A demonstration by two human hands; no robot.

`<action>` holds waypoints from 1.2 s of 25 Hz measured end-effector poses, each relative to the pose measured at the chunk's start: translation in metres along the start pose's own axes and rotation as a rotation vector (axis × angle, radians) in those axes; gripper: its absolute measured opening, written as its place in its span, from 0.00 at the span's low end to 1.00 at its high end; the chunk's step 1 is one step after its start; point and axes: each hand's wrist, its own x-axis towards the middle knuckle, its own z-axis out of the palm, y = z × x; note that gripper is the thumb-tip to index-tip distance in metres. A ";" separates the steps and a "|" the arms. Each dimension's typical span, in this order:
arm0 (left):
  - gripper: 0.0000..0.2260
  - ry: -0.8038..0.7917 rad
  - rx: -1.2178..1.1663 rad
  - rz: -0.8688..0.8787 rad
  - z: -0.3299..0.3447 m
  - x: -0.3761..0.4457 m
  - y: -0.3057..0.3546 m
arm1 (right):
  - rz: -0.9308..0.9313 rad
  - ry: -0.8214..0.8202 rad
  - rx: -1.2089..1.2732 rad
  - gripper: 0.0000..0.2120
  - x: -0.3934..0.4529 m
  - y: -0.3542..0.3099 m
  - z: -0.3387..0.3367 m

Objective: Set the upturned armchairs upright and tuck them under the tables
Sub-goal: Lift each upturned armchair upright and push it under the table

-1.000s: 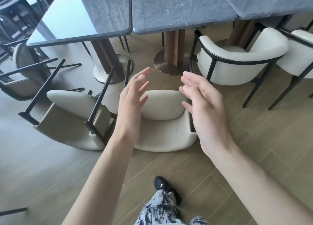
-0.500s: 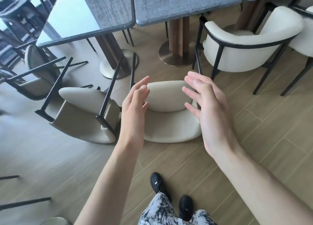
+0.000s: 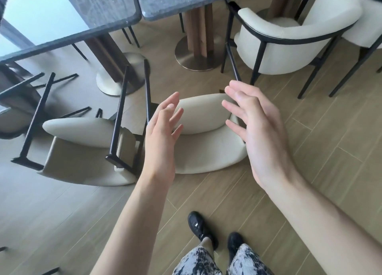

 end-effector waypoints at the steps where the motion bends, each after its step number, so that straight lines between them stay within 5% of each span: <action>1: 0.15 -0.015 -0.004 -0.018 -0.001 0.009 -0.005 | 0.001 0.016 0.001 0.20 0.006 0.004 0.003; 8: 0.16 -0.048 -0.054 -0.051 0.005 0.041 -0.040 | 0.059 0.051 -0.020 0.24 0.038 0.030 0.007; 15: 0.18 0.157 -0.172 -0.083 0.015 0.064 -0.091 | 0.138 -0.011 -0.007 0.24 0.080 0.079 -0.003; 30: 0.20 0.213 -0.235 -0.203 0.009 0.132 -0.304 | 0.239 -0.028 0.076 0.23 0.148 0.304 0.008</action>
